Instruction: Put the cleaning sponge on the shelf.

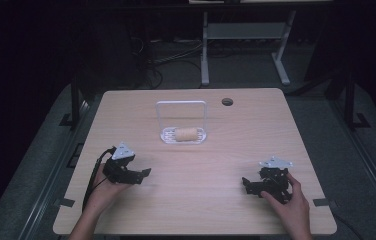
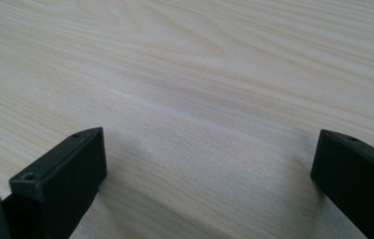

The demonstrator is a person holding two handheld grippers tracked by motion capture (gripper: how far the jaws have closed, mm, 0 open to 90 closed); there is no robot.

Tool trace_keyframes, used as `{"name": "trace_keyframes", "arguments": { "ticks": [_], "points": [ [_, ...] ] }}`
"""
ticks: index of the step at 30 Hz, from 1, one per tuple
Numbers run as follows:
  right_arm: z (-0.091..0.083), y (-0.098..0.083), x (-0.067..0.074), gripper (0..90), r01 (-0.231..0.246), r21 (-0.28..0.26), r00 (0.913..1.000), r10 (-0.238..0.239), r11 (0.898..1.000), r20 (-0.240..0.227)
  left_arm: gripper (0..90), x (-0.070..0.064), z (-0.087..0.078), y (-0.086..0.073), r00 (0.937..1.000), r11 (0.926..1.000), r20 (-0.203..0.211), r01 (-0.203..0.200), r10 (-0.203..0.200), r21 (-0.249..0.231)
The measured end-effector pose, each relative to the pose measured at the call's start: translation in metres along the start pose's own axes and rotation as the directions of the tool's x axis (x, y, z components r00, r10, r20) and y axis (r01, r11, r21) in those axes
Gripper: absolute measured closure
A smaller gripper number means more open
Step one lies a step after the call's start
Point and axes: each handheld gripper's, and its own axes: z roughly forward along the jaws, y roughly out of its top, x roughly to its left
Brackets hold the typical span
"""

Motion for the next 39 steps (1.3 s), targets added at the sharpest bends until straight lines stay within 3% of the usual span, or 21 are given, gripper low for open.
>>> {"name": "trace_keyframes", "arguments": {
  "ticks": [18,29,33,39],
  "points": [
    [0.0,0.0,0.0,0.5,-0.003,-0.001,1.0,0.003,1.0,0.0,16.7,-0.008,-0.018,-0.035,0.9999,0.9997,-0.009,0.008,-0.008,0.023],
    [0.0,0.0,0.0,0.5,-0.002,-0.001,1.0,0.002,1.0,0.0,14.6,-0.01,-0.017,-0.052,0.9994,0.9971,-0.005,-0.035,0.035,0.067],
    [0.0,0.0,0.0,0.6,-0.002,-0.001,1.0,0.002,1.0,0.0,13.1,-0.007,-0.011,-0.057,0.9997,0.9962,0.009,-0.022,0.021,0.084],
    [0.0,0.0,0.0,0.5,-0.002,-0.001,1.0,0.002,1.0,0.0,12.7,-0.003,-0.011,-0.062,0.9998,0.9992,0.014,-0.015,0.014,0.036]
  ]
}}
